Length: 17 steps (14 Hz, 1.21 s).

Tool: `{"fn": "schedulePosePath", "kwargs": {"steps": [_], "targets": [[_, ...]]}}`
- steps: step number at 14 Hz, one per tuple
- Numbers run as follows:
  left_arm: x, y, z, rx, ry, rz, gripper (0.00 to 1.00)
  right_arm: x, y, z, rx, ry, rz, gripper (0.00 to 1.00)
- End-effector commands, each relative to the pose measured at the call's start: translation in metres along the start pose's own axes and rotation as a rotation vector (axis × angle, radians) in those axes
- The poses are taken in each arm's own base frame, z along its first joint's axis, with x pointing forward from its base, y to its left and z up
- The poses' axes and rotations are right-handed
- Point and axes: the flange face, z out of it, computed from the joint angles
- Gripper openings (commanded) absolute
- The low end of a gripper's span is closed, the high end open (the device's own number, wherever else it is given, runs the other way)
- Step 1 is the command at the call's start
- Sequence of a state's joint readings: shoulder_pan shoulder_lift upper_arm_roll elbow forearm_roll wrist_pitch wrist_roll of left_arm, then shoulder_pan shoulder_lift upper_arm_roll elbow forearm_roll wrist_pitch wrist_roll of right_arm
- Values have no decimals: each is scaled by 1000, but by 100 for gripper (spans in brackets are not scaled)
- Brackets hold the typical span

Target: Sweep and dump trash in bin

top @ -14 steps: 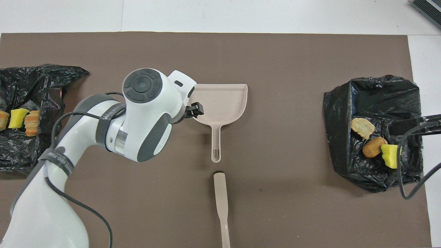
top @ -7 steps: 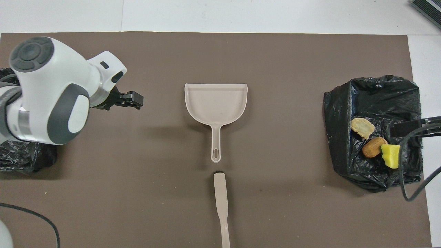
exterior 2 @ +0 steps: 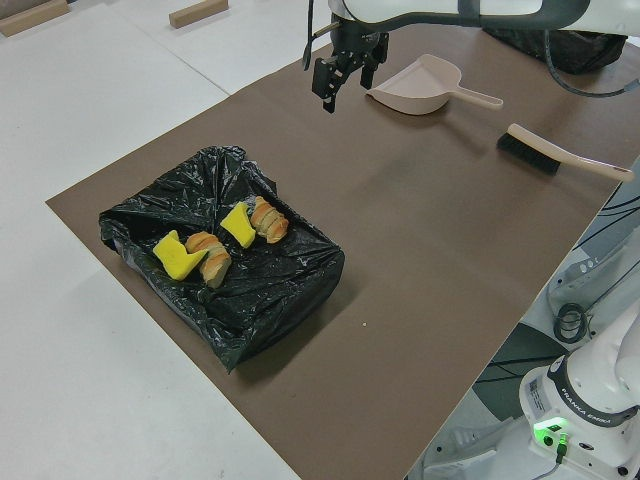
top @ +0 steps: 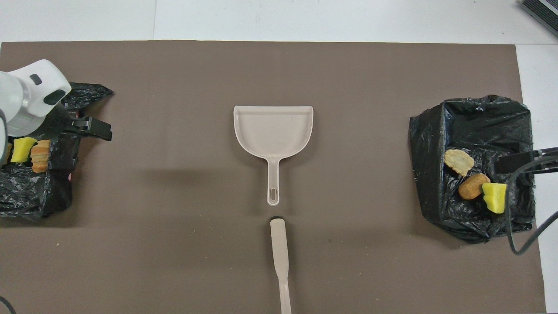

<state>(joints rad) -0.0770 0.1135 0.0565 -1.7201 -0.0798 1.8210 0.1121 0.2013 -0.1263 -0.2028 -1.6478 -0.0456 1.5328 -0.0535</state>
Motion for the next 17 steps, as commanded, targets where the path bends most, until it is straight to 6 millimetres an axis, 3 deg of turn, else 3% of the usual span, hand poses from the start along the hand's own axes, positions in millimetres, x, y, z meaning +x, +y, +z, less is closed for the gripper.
{"fn": "schedulePosePath", "kwargs": {"steps": [1,3,7,11,17], "targets": [[-15,-49,-11,4,-13,6,100,-3,3,-4,-3,5,-10,100],[-20,-71,-16,1,-21,-29,100,-3,2,-4,-3,7,-1,100],[-14,-44,-53,1,-45,-116,100,-4,3,-4,-2,7,17,100],[-35,-16,-84,63,-56,-74,100,-5,1,-5,-1,2,13,100],[-52,-18,-91,74,-50,-53,100,-4,1,-4,1,4,20,100]]}}
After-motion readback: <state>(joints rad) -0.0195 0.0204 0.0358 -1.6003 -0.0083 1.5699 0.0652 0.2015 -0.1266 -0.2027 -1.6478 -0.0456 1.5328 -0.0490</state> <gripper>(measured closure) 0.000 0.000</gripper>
